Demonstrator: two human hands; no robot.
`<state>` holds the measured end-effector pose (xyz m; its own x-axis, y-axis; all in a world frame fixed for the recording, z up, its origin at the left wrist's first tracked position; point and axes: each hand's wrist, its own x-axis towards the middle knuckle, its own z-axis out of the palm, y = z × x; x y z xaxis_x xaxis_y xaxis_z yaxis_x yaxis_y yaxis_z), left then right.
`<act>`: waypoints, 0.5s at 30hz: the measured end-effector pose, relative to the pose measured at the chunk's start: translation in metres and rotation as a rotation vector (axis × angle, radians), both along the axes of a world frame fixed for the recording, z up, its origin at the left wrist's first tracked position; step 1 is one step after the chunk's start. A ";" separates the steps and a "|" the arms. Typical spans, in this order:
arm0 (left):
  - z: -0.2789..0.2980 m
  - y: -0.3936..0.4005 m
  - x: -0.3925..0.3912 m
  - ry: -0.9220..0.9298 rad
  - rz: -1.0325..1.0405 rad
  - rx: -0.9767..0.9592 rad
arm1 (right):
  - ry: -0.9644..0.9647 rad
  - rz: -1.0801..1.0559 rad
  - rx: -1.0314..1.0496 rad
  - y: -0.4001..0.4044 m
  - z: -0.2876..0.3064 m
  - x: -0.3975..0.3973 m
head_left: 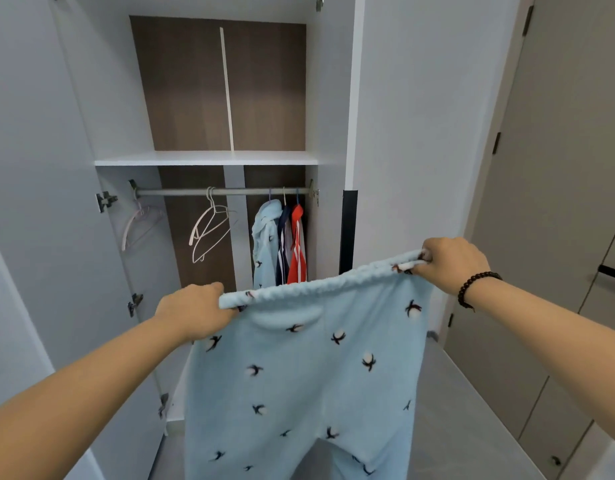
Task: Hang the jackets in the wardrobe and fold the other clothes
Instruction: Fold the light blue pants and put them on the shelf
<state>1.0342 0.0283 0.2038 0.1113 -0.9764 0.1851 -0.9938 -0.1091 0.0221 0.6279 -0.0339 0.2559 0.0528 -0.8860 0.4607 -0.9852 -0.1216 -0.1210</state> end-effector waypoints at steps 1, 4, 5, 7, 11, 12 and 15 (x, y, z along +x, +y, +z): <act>0.004 -0.001 0.002 0.150 0.022 0.048 | -0.064 0.014 -0.016 0.000 0.000 0.002; 0.015 0.000 0.006 0.369 0.026 0.076 | -0.176 0.046 -0.061 -0.003 0.001 0.006; 0.018 0.001 0.008 0.360 0.031 0.060 | -0.157 0.044 -0.074 -0.004 0.002 0.006; 0.022 0.005 0.013 0.289 0.069 0.037 | 0.044 0.012 -0.105 -0.006 0.004 0.003; 0.027 0.013 0.029 0.192 0.175 -0.045 | 0.412 -0.080 -0.049 -0.006 0.013 -0.007; 0.027 0.014 0.031 0.176 0.191 -0.095 | 0.396 -0.090 -0.018 -0.004 0.016 -0.007; 0.025 0.011 0.022 0.211 0.151 -0.219 | 0.362 -0.071 -0.001 0.002 0.023 0.007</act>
<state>1.0566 0.0389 0.2287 0.3100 -0.8857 0.3455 -0.9377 -0.2247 0.2652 0.6350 -0.0318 0.2788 0.1506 -0.8929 0.4244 -0.9701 -0.0508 0.2372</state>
